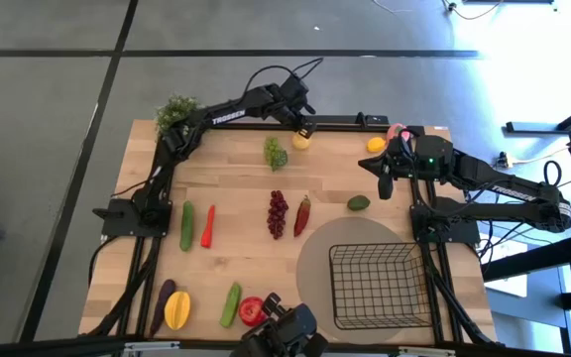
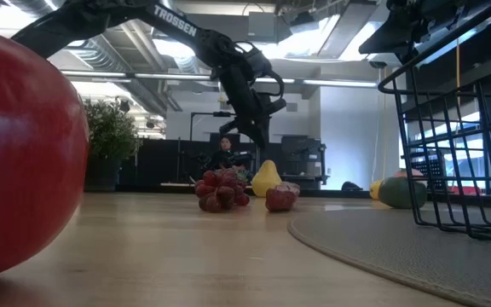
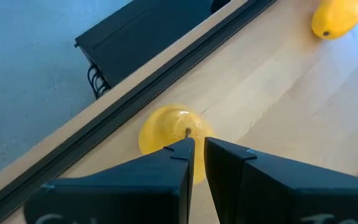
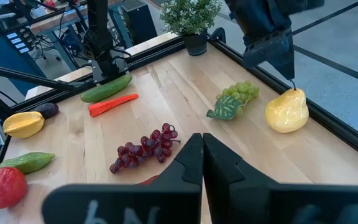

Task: Build produce basket
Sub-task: Put the pear into the wire basket

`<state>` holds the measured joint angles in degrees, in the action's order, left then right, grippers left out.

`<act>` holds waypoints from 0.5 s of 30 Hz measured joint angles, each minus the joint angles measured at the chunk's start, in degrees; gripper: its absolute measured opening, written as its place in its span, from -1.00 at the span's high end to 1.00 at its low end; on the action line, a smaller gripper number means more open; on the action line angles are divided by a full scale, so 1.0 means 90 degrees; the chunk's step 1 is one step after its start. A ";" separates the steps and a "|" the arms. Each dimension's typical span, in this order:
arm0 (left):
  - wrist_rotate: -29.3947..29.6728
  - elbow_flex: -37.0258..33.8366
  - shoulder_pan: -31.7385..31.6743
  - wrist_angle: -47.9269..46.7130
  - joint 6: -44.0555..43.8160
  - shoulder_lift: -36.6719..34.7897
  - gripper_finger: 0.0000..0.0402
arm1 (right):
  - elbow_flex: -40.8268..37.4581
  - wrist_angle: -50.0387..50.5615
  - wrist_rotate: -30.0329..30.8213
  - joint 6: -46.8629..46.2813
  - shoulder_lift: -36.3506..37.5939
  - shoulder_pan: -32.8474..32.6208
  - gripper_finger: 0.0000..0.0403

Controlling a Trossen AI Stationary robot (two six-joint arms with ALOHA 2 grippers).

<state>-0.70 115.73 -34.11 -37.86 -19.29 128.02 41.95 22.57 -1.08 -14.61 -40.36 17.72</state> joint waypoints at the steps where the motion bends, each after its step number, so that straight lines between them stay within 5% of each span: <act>1: 0.0014 -0.0005 0.0000 -0.0051 -0.0007 0.0015 0.86 | 0.0000 0.0000 -0.0001 -0.0001 0.0000 0.0000 1.00; 15: 0.0356 -0.0005 0.0029 0.0180 0.0111 0.0093 0.86 | 0.0000 0.0000 -0.0002 0.0002 0.0000 0.0000 1.00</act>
<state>2.50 115.68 -33.85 -36.24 -18.29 128.86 41.95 22.57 -1.10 -14.59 -40.36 17.72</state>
